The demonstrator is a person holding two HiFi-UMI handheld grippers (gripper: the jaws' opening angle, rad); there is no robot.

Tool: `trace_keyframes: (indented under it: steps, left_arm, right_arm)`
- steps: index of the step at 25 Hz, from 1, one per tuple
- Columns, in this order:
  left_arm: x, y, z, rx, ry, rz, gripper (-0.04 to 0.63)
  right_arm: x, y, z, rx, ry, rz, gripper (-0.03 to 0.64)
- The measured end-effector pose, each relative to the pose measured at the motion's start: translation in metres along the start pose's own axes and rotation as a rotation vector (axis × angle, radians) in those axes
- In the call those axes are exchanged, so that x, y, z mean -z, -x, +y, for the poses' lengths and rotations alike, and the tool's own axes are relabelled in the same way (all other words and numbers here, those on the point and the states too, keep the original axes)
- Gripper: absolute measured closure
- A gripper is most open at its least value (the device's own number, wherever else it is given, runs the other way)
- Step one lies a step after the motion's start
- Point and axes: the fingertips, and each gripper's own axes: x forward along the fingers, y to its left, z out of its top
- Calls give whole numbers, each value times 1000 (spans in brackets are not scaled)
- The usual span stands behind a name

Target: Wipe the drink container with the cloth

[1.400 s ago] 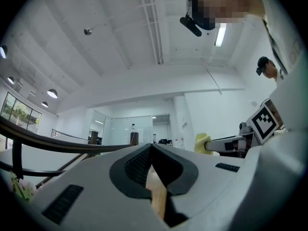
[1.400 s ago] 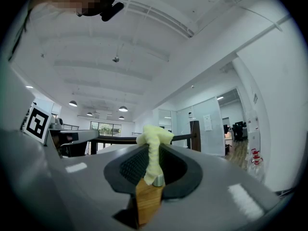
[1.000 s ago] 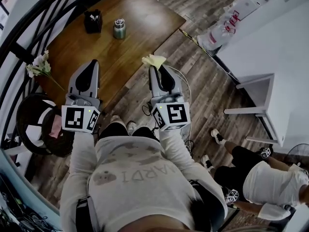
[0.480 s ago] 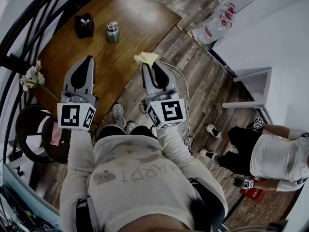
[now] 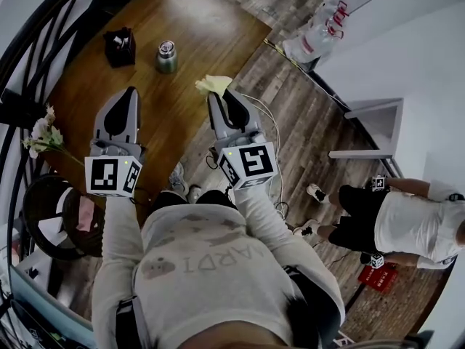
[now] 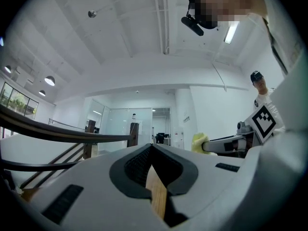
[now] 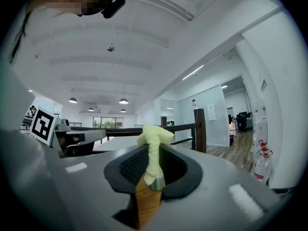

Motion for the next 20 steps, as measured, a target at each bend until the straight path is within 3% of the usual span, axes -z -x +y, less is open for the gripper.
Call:
trace_keyframes:
  steps: [6, 20]
  left_arm:
    - [26, -18, 32, -20, 36, 36, 590]
    - [77, -52, 70, 21, 71, 120, 589]
  right_arm:
    - [20, -42, 1, -18, -11, 51, 540]
    - [73, -113, 12, -69, -24, 159, 540]
